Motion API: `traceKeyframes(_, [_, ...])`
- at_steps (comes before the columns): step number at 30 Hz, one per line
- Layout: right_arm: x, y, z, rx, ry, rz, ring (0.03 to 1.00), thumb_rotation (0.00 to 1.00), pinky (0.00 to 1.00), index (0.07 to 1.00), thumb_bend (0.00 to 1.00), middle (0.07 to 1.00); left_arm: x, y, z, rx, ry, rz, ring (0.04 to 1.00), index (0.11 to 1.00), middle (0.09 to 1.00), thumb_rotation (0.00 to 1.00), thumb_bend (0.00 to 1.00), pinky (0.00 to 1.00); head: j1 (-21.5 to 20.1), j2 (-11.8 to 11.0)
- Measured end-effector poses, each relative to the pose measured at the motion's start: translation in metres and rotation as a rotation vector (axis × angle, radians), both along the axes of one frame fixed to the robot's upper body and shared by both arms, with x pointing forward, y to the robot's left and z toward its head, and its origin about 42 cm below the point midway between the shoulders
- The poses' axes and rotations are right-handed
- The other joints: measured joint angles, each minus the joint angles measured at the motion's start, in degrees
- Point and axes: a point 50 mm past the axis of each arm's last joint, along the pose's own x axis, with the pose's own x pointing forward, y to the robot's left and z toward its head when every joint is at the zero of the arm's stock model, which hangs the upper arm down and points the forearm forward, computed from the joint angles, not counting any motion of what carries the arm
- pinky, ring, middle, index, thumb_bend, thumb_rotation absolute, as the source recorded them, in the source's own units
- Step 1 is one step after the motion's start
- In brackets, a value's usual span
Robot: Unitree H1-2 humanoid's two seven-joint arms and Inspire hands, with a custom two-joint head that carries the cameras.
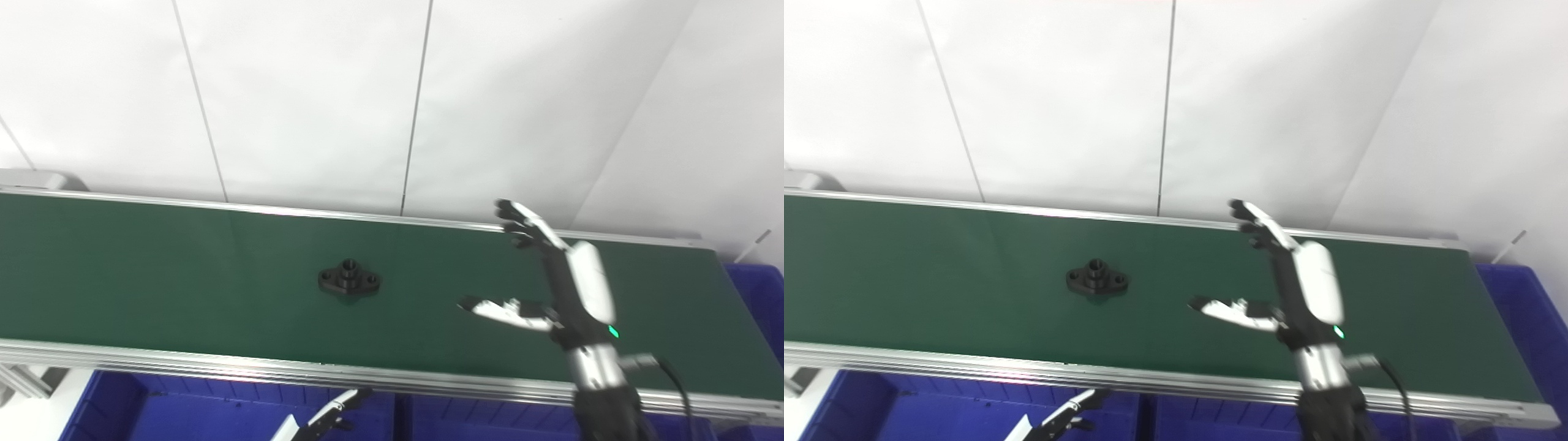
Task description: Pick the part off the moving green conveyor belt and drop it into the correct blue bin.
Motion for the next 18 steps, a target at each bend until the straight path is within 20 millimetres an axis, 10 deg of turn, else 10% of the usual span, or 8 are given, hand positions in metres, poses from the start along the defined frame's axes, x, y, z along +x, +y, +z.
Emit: traceKeyframes(18, [0.066, 0.040, -0.020, -0.191, 0.196, 0.050, 0.783, 0.30, 0.69, 0.840, 0.84, 0.825, 0.007, 0.009, 0.006, -0.024, 0.012, 0.007, 0.885, 0.906, 0.938, 0.31, 0.77, 0.78, -1.4, 5.1])
